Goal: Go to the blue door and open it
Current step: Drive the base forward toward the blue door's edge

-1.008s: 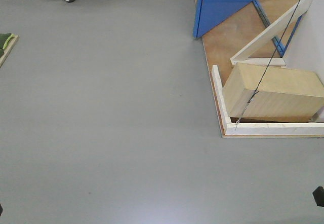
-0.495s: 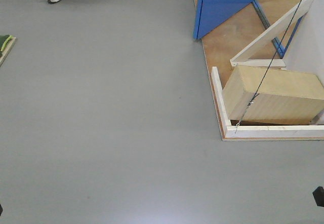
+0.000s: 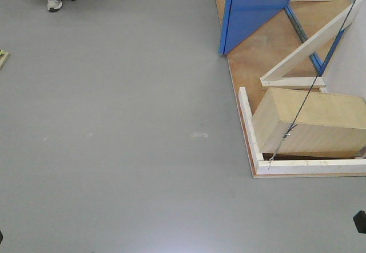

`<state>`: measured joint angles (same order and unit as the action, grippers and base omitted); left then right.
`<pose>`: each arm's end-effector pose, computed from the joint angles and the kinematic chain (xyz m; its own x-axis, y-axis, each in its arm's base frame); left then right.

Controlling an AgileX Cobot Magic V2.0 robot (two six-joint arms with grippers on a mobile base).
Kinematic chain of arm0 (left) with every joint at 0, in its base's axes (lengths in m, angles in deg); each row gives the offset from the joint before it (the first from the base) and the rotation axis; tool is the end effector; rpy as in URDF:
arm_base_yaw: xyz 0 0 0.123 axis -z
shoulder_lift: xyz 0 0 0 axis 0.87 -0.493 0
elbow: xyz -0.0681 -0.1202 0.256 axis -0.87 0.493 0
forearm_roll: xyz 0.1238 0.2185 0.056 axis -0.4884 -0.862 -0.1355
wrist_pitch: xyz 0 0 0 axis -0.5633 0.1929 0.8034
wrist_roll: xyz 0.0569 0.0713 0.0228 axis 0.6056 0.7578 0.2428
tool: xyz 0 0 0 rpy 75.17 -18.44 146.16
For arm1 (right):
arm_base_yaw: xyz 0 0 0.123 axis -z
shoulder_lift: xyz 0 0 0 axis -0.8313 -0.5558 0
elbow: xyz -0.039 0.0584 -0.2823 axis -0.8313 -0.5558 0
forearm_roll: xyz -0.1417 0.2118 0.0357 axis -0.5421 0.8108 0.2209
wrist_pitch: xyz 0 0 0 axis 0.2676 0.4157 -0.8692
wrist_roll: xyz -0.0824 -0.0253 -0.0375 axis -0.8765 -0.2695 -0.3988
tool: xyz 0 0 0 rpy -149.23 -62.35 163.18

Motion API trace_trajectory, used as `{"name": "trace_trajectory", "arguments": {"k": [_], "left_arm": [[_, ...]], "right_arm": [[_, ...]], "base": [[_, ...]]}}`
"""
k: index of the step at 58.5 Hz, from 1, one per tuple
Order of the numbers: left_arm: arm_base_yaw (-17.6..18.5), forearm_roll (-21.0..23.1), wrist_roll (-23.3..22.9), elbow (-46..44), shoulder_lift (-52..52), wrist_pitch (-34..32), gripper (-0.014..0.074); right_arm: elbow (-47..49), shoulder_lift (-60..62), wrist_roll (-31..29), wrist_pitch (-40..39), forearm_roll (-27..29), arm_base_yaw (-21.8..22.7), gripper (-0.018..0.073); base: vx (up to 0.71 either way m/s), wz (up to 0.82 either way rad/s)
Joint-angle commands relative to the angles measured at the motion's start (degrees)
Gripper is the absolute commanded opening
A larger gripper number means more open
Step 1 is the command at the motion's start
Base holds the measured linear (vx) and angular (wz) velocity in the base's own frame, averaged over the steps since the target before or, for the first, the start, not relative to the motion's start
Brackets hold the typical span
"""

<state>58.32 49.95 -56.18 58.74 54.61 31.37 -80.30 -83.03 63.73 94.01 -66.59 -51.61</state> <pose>0.0557 0.0045 0.1692 -0.2891 0.0050 -0.9573 -0.0576 0.9981 0.0226 0.0579 -0.0061 0.1814 -0.1626 0.0807 -0.9834 0.1061 0.9923 0.0639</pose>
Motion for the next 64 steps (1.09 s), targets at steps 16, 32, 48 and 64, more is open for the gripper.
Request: {"name": "trace_trajectory", "arguments": {"k": [16, 32, 48, 64], "left_arm": [[0.07, -0.05, -0.23, -1.82, 0.98, -4.58, 0.0071], [0.07, -0.05, -0.23, -1.82, 0.98, -4.58, 0.0071], [0.07, -0.05, -0.23, -1.82, 0.98, -4.58, 0.0071], [0.07, -0.05, -0.23, -1.82, 0.98, -4.58, 0.0071]], "right_arm": [[-0.53, 0.3, -0.36, -4.64, -0.55, -0.14, -0.0004], [-0.53, 0.3, -0.36, -4.64, -0.55, -0.14, -0.0004], [-0.53, 0.3, -0.36, -4.64, -0.55, -0.14, -0.0004], [-0.53, 0.3, -0.36, -4.64, -0.55, -0.14, -0.0004]], "base": [[0.3, -0.01], [0.36, 0.04], [0.41, 0.06], [0.44, 0.02]]}}
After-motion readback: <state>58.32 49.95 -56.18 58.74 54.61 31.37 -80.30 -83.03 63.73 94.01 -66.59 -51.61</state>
